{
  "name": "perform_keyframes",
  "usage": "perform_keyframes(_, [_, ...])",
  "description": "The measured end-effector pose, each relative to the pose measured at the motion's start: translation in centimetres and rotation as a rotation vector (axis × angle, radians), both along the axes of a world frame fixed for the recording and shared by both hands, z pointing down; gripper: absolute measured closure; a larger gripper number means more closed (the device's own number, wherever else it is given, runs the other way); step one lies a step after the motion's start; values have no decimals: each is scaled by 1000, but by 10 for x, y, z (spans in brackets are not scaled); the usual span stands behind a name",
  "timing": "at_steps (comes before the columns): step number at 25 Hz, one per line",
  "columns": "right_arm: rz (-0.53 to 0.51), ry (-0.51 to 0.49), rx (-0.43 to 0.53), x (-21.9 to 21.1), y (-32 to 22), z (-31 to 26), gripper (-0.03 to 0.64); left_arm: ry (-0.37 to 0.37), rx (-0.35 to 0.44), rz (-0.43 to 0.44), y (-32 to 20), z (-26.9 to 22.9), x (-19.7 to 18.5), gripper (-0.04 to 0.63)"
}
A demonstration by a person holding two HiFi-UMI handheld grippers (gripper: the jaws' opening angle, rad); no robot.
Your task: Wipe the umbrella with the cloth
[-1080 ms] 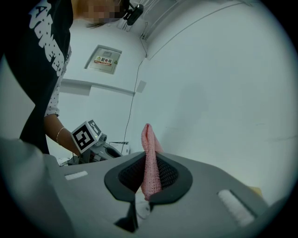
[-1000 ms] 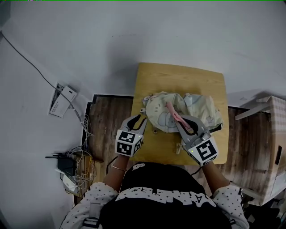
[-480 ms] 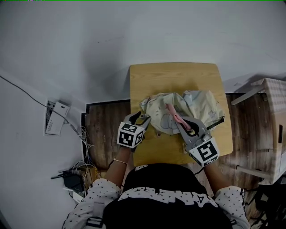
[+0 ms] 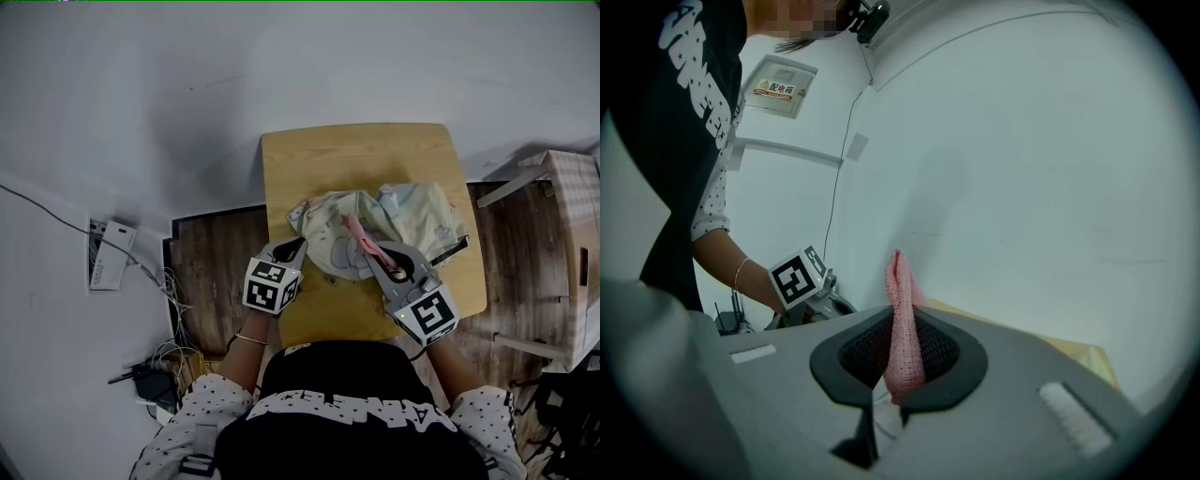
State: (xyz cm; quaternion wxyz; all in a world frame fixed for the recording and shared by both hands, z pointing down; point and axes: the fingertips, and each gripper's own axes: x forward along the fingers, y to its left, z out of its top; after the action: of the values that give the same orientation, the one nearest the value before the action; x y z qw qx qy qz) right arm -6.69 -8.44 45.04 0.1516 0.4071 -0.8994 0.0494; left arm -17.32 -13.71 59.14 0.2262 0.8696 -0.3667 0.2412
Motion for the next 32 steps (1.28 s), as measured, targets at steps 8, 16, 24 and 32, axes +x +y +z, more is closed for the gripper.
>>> perform_keyframes(8, [-61,-8,25,-7,-23,0,583,19,59,-31,13,-33,10,592])
perform_keyframes(16, [-106,41,34,-20,-57,12,583,48,99,-60,26,-63,23,592])
perform_keyframes(24, [-242,82,-18,-36,-55,40,583,60,112,-115,33,-78,26,592])
perform_keyframes(32, [-326,100,-66,-43,-34,58,583,53,122,-144,39,-83,22,592])
